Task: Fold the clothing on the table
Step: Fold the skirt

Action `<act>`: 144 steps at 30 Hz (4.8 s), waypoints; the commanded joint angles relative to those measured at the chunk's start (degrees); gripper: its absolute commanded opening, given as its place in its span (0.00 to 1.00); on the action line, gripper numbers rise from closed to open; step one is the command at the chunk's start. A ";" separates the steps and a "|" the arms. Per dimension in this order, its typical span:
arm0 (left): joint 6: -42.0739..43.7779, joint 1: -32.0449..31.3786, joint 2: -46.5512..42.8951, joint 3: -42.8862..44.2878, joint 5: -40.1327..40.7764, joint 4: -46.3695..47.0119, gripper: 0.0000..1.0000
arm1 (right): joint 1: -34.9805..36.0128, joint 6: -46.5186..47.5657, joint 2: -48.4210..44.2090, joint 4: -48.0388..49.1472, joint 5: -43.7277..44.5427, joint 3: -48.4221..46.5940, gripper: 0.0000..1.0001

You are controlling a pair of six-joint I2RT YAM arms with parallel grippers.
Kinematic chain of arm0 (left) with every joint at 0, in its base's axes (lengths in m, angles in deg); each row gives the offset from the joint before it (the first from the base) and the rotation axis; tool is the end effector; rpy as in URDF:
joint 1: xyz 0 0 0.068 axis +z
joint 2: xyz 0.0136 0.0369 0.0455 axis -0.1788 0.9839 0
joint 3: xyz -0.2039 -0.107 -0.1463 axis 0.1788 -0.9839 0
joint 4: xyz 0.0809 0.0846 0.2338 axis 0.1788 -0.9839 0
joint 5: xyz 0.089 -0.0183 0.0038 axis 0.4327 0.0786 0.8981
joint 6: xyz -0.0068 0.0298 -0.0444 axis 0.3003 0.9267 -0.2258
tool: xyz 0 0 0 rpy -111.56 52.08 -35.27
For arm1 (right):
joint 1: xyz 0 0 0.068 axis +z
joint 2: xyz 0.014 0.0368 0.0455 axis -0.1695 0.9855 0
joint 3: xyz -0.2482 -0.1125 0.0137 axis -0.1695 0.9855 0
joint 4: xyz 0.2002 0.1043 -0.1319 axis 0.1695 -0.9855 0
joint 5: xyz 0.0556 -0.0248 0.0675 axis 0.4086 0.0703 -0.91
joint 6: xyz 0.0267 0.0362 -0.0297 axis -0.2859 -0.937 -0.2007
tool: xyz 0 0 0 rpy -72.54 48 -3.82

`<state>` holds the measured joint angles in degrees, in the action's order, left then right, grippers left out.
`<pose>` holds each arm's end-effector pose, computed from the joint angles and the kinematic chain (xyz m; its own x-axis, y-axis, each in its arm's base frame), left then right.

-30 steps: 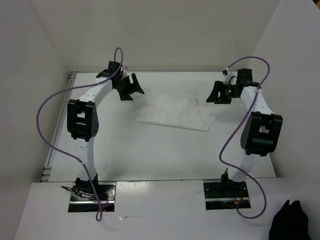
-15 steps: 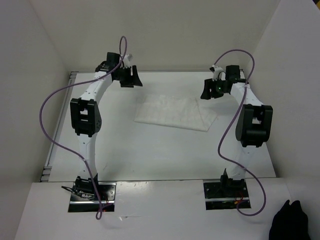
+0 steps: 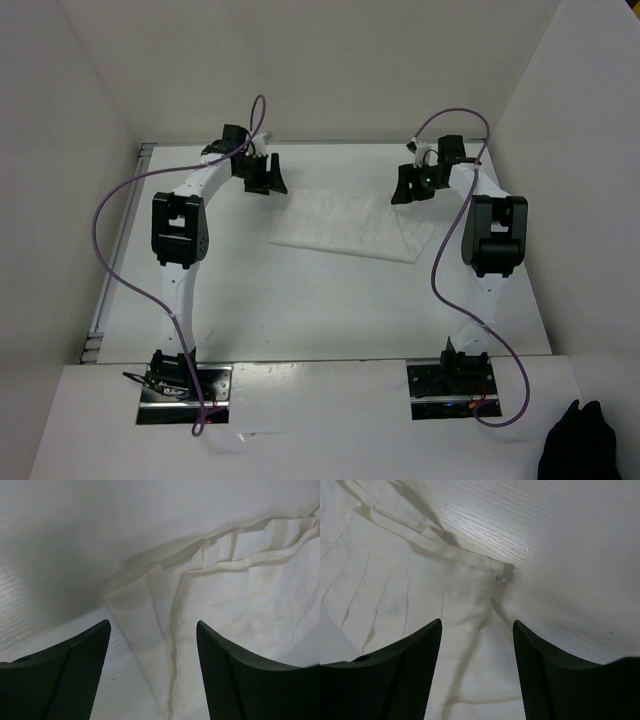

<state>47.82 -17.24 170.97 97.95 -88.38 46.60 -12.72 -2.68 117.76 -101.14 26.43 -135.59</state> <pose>0.5233 -0.0813 0.1868 -0.8493 -0.0627 -0.5243 0.2448 0.8331 -0.4961 0.4539 -0.0031 0.1923 -0.7500 -0.1918 -0.6330 -0.4802 0.8161 0.3216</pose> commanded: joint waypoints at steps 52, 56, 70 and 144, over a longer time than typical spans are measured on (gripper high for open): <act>-6.41 -1.06 -3.72 -12.48 6.51 16.17 0.00 | 4.54 1.06 1.44 -3.71 -3.80 -7.71 0.00; -8.00 -1.06 -9.07 -16.78 11.95 18.47 0.05 | 5.16 1.06 1.44 -3.71 -3.27 -7.71 0.00; -7.91 -1.59 -11.81 -20.11 11.26 22.77 0.00 | 5.69 1.06 1.44 -4.24 -2.74 -7.71 0.00; -16.26 -2.20 -4.69 -25.41 11.86 38.08 0.00 | 5.69 3.70 -4.71 -6.35 -4.85 -2.79 0.00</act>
<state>31.36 -19.14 164.46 70.04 -79.18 86.80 -7.65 0.25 118.68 -106.88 22.82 -138.55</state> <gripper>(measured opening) 0.000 0.059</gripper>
